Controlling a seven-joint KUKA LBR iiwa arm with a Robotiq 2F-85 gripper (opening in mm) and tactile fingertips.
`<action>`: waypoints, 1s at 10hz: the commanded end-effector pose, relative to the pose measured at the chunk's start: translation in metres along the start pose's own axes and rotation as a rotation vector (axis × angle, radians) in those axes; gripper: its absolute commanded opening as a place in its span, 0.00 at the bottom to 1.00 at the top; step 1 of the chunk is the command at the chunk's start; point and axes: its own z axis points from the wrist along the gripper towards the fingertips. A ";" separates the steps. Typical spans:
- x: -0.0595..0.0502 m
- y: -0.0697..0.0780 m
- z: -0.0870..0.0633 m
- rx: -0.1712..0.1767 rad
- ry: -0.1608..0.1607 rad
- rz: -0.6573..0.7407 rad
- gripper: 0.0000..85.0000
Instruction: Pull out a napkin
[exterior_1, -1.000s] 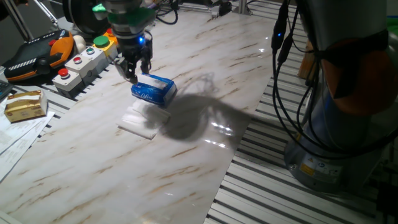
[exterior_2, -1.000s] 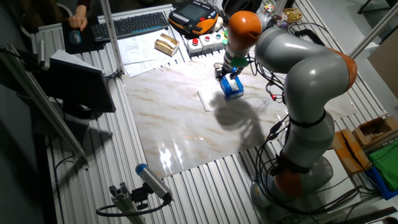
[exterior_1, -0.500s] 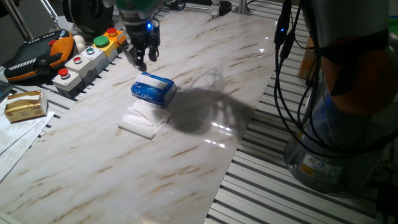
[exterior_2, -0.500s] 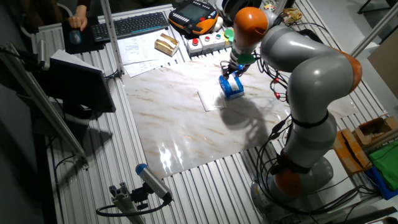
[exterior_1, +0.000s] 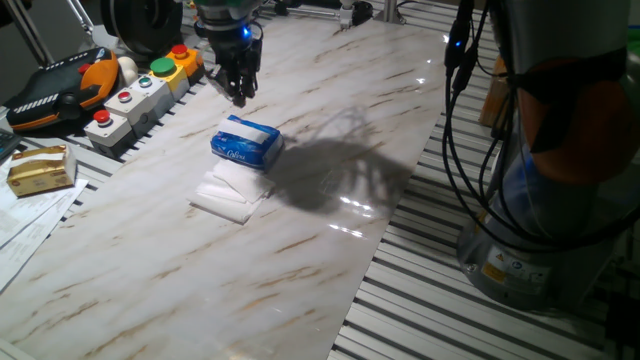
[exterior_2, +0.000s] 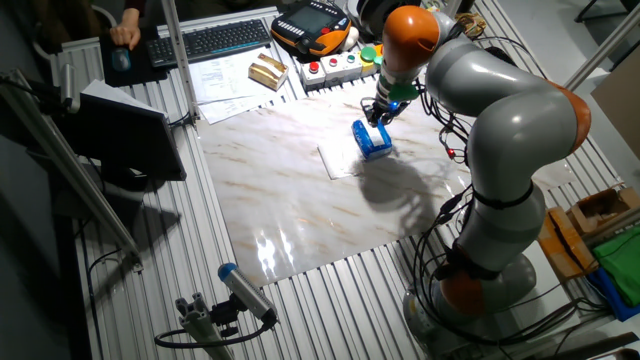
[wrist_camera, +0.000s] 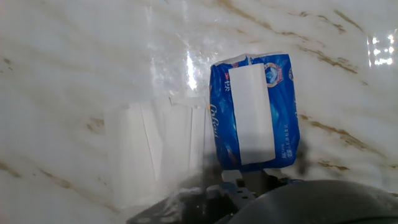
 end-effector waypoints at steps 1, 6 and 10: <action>0.000 -0.001 -0.001 -0.003 0.004 -0.007 0.05; 0.004 0.000 -0.003 -0.002 0.021 -0.011 0.01; 0.007 0.001 -0.005 0.021 0.012 -0.017 0.01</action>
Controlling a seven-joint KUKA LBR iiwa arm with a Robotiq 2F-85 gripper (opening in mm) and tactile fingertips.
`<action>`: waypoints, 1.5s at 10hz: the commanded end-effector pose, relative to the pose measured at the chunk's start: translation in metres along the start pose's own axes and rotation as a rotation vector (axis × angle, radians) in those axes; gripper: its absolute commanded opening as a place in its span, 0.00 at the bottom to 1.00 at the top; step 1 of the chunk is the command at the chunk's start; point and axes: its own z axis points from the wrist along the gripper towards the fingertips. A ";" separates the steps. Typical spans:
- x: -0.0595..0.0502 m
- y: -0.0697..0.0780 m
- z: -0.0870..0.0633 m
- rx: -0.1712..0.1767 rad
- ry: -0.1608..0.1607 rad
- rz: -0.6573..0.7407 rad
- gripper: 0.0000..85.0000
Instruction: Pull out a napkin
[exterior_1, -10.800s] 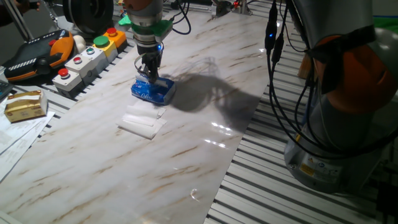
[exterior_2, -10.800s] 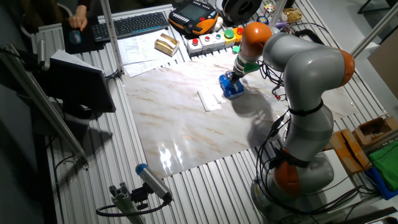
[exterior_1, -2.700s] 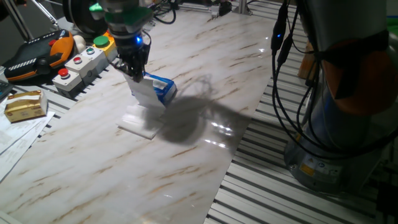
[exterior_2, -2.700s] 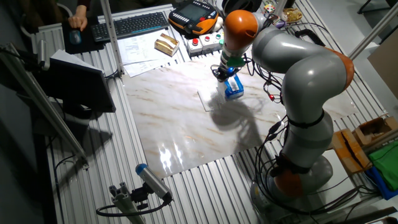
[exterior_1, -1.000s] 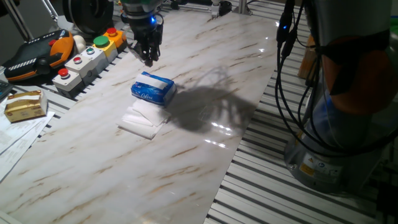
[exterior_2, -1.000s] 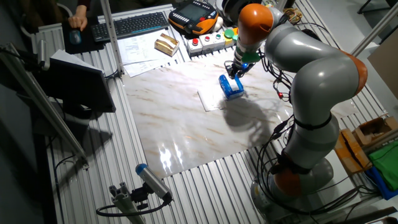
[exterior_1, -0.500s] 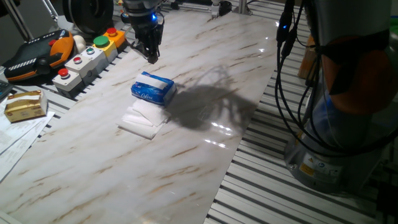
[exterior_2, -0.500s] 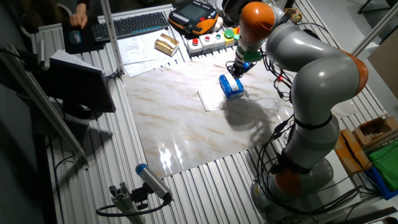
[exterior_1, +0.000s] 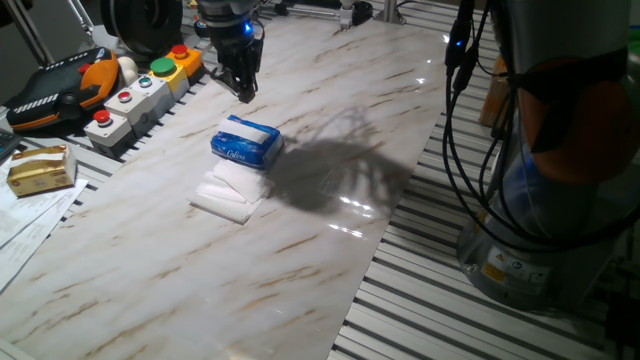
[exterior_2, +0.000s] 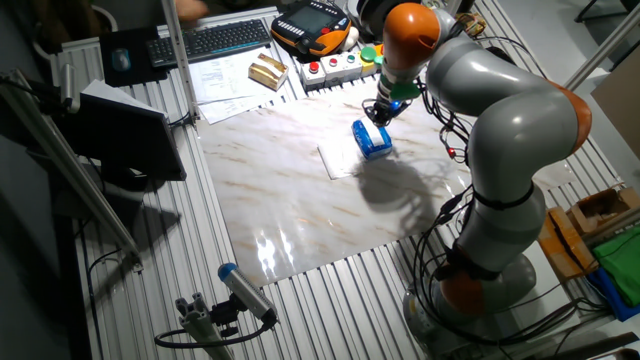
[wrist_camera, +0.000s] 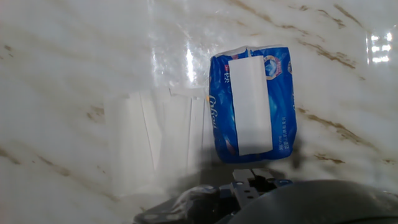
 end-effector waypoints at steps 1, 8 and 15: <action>0.000 0.000 0.000 0.003 -0.002 0.000 0.01; -0.001 0.002 0.002 0.010 -0.010 0.005 0.01; -0.001 0.003 0.002 0.012 -0.013 0.003 0.01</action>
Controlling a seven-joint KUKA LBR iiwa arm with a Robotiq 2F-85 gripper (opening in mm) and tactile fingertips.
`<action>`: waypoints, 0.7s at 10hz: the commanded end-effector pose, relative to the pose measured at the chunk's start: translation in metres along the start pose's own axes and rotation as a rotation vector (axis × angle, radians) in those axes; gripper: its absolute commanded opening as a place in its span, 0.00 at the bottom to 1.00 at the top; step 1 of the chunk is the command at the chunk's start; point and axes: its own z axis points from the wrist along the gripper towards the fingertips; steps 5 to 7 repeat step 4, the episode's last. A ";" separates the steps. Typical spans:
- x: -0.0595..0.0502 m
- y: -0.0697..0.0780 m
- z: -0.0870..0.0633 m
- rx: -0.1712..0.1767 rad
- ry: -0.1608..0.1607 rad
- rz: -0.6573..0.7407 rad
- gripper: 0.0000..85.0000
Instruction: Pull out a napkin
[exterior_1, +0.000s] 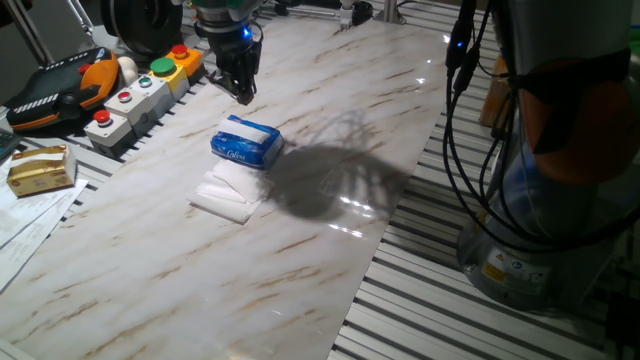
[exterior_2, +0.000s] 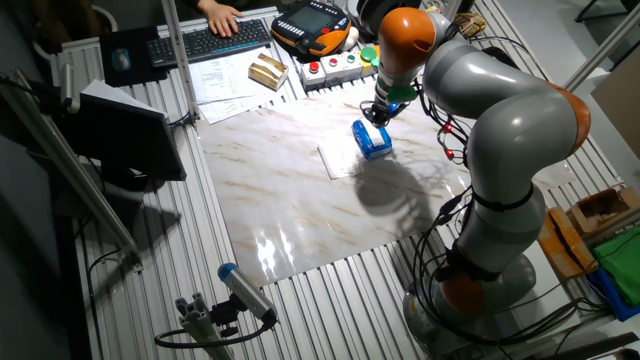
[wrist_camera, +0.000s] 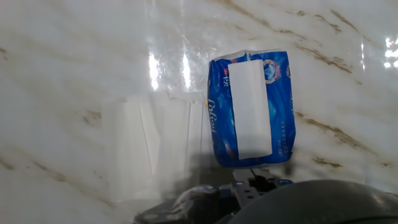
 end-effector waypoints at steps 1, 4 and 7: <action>0.000 0.000 0.000 -0.002 0.001 0.000 0.01; 0.000 0.002 0.001 0.001 -0.002 0.000 0.01; 0.000 0.002 0.001 0.001 -0.002 0.000 0.01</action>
